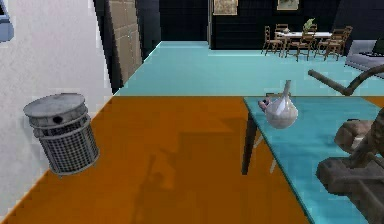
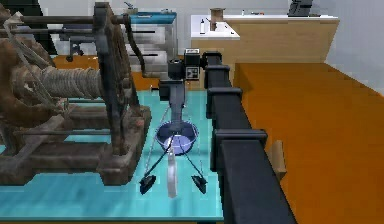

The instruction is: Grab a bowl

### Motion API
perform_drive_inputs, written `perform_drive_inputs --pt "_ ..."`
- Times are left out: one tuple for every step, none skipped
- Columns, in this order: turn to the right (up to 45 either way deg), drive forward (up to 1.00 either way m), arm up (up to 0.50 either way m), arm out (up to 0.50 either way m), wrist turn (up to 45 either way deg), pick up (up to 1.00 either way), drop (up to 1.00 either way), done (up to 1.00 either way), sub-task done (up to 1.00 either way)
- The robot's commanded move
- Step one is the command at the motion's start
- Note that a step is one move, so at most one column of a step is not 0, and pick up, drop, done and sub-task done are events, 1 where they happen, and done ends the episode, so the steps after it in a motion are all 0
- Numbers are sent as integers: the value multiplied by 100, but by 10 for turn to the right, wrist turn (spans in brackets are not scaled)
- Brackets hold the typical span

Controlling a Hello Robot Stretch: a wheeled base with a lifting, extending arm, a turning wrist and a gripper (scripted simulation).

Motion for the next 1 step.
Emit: perform_drive_inputs --pt "0 0 0 0 450 0 0 0 0"
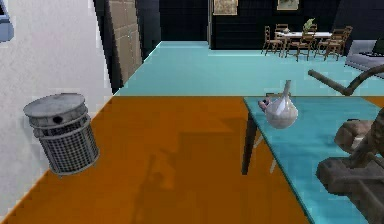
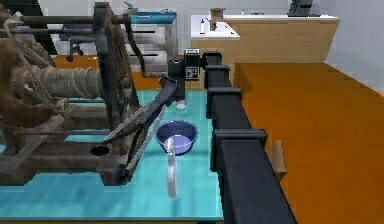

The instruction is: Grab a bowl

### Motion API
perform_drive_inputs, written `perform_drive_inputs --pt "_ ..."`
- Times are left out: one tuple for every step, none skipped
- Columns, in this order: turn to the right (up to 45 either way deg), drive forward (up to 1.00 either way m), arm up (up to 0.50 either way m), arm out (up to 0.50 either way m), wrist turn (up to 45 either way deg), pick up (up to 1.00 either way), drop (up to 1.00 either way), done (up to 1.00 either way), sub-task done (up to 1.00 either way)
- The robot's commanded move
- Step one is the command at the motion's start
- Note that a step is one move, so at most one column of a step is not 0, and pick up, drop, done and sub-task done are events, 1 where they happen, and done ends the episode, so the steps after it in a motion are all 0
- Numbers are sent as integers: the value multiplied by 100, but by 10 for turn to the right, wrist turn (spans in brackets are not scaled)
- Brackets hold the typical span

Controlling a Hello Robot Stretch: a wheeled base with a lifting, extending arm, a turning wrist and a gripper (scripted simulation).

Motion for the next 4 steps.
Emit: perform_drive_inputs --pt "0 0 0 0 450 0 0 0 0" --pt "0 0 0 0 450 0 0 0 0" --pt "0 0 0 0 360 0 0 0 0" --pt "0 0 -24 0 0 0 0 0 0"
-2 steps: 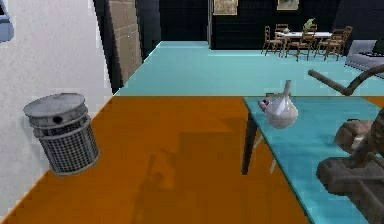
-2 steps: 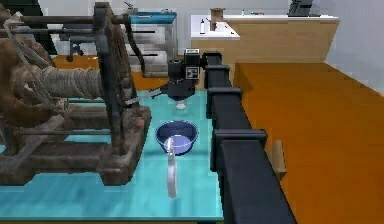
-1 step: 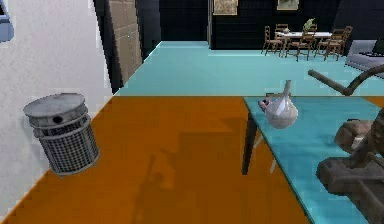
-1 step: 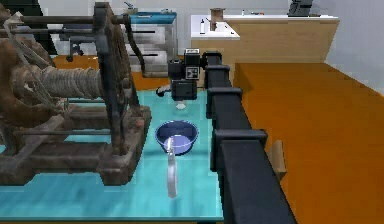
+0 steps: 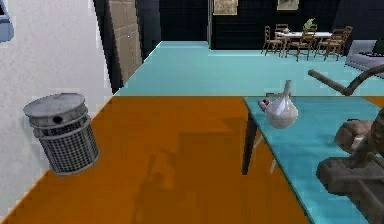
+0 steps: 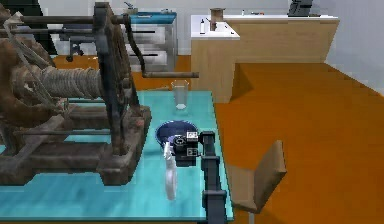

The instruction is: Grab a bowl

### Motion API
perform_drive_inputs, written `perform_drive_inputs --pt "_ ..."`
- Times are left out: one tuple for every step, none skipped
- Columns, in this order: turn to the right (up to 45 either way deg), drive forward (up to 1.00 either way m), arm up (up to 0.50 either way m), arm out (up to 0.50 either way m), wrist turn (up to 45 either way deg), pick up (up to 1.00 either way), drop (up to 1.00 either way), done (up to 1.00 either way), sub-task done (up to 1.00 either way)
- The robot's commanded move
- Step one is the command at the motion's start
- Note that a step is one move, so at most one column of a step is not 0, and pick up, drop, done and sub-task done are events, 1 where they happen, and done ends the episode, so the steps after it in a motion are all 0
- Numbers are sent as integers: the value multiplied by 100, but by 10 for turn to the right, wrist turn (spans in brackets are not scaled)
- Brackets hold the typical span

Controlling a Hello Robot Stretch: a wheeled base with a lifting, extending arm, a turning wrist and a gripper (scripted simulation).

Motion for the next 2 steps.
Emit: perform_drive_inputs --pt "0 0 0 0 0 100 0 0 0" --pt "0 0 10 0 0 0 0 0 0"
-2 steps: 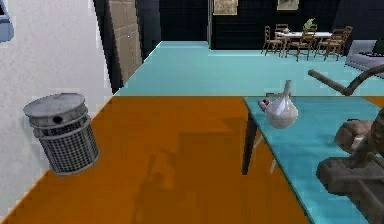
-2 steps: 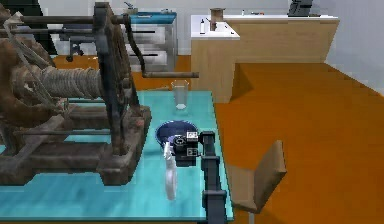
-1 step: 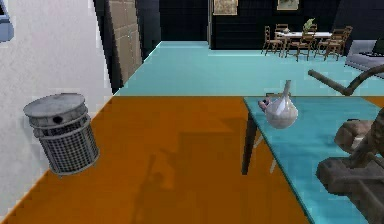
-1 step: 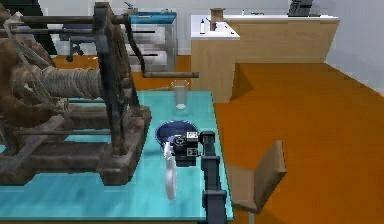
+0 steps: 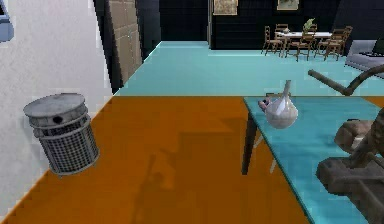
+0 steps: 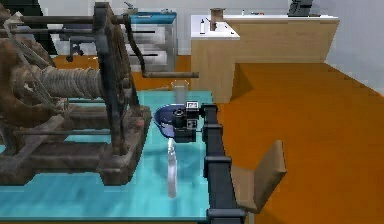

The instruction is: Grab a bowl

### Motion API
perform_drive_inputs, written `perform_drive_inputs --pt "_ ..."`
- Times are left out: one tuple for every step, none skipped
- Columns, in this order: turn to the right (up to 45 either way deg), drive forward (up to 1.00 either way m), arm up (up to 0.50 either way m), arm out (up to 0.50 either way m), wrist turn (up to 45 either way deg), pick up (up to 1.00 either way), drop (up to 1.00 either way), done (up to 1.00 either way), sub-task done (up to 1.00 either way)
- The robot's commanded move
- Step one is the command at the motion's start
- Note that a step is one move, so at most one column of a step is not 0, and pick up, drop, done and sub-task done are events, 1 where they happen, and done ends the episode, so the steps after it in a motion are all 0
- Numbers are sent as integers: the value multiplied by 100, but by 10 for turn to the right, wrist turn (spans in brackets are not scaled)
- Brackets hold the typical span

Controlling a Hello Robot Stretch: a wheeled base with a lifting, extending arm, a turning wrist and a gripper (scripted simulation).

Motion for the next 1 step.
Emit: perform_drive_inputs --pt "0 0 0 0 0 0 0 100 0"
